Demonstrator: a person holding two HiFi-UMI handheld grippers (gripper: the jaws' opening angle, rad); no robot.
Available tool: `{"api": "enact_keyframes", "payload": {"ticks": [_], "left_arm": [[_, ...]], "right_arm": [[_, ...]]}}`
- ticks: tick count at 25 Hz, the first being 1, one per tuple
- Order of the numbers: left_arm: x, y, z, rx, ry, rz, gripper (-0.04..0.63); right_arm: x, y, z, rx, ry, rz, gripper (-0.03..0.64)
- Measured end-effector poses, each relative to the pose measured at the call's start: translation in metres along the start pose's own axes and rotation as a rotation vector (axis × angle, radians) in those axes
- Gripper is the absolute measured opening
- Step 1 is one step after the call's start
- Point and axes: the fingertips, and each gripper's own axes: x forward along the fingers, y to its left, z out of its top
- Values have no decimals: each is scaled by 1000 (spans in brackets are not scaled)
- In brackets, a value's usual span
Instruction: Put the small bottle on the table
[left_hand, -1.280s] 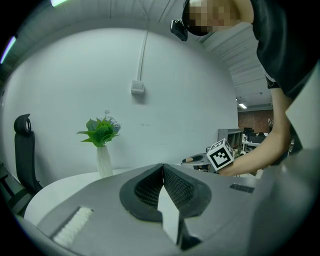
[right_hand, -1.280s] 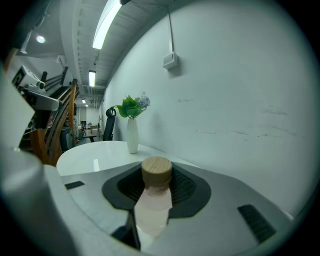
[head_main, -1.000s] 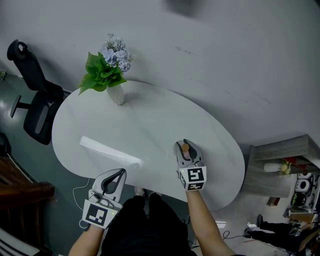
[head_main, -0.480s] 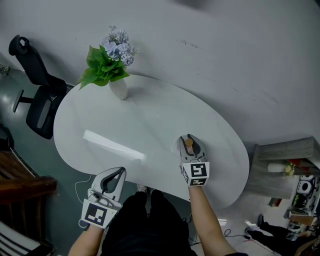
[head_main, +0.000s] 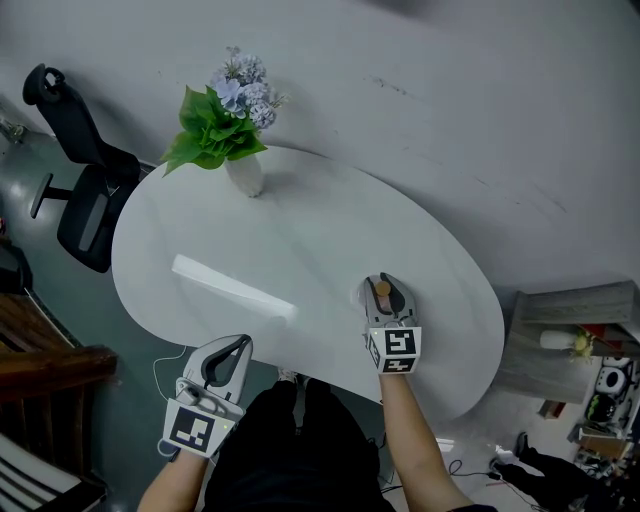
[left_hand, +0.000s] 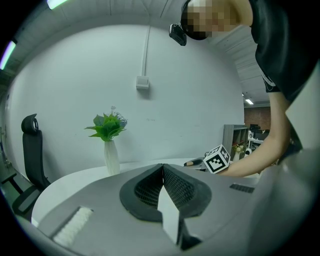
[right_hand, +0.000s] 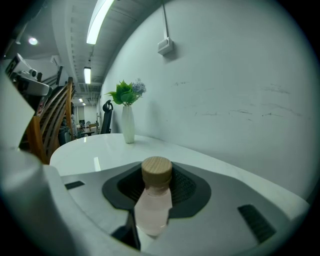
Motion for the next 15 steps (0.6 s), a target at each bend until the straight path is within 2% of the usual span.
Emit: {"api": "enact_keyframes", "payload": {"ticks": [8,15], "left_arm": [[3,3,-8,-9,25,6,6],[8,4,-7,-8,30,-1,6]], "right_arm": [[0,1,-12,22,-4,-15,112],[3,4,-10,2,-22,-14,114]]}}
